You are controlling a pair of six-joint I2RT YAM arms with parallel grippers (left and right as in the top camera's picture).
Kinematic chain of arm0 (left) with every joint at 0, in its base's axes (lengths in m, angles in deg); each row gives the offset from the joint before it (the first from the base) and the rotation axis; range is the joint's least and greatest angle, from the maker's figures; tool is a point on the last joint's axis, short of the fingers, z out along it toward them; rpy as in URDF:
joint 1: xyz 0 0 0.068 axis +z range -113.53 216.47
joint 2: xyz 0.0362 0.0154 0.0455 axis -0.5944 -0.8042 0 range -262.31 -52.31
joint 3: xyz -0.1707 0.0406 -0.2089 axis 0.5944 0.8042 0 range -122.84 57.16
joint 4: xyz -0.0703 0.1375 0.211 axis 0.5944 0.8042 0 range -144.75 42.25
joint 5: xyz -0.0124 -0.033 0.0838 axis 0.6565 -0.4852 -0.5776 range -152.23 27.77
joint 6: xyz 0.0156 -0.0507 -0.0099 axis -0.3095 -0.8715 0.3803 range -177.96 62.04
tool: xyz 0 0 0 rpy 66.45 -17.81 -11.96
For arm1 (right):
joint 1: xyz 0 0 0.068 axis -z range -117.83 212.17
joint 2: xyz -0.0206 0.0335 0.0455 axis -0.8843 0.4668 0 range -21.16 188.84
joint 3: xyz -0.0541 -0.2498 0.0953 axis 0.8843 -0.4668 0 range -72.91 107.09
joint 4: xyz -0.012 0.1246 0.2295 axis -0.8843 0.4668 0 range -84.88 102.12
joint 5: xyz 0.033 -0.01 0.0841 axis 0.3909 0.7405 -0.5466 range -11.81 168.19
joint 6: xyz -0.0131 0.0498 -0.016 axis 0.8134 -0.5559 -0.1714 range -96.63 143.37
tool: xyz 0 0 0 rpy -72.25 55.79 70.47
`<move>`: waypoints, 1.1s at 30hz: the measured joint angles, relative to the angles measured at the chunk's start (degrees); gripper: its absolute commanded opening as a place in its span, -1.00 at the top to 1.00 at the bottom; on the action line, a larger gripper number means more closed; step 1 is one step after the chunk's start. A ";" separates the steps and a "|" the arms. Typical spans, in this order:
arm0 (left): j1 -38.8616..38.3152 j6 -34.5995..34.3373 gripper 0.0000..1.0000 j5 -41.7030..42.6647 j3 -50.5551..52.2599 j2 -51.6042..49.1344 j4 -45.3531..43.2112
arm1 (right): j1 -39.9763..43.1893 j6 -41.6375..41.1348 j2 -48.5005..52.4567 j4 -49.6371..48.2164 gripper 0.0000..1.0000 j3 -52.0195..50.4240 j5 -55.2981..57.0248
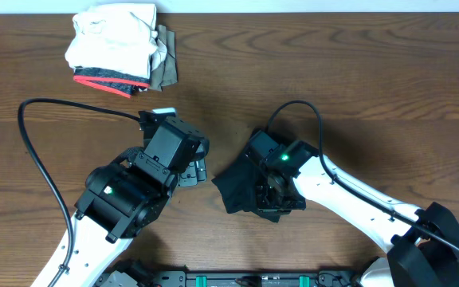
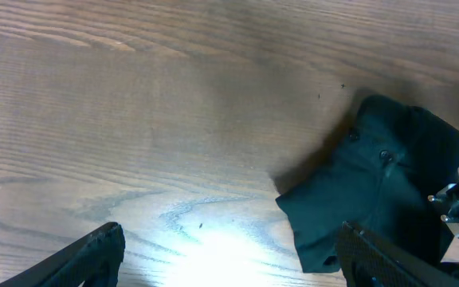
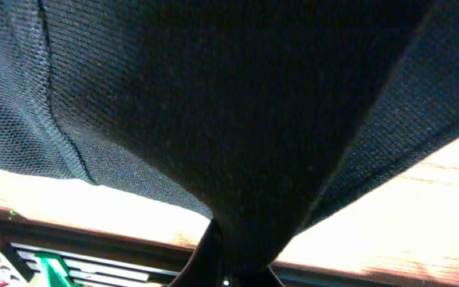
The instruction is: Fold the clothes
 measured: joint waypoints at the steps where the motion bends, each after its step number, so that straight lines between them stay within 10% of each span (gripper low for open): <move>1: 0.00 0.00 -0.72 0.00 0.00 0.00 0.00 | 0.00 -0.07 0.00 0.28 0.98 0.00 0.04; 18: 0.00 0.00 -0.73 0.00 0.00 0.00 0.00 | -1.31 3.17 0.00 3.52 0.66 0.00 -6.16; 23: 0.00 0.00 -0.73 0.00 0.00 0.00 0.00 | -1.31 4.52 0.00 3.56 -0.41 0.00 -7.87; 33: 0.00 0.00 -0.73 0.00 0.00 -0.48 0.00 | -1.31 6.25 0.02 5.46 -0.25 2.80 -8.79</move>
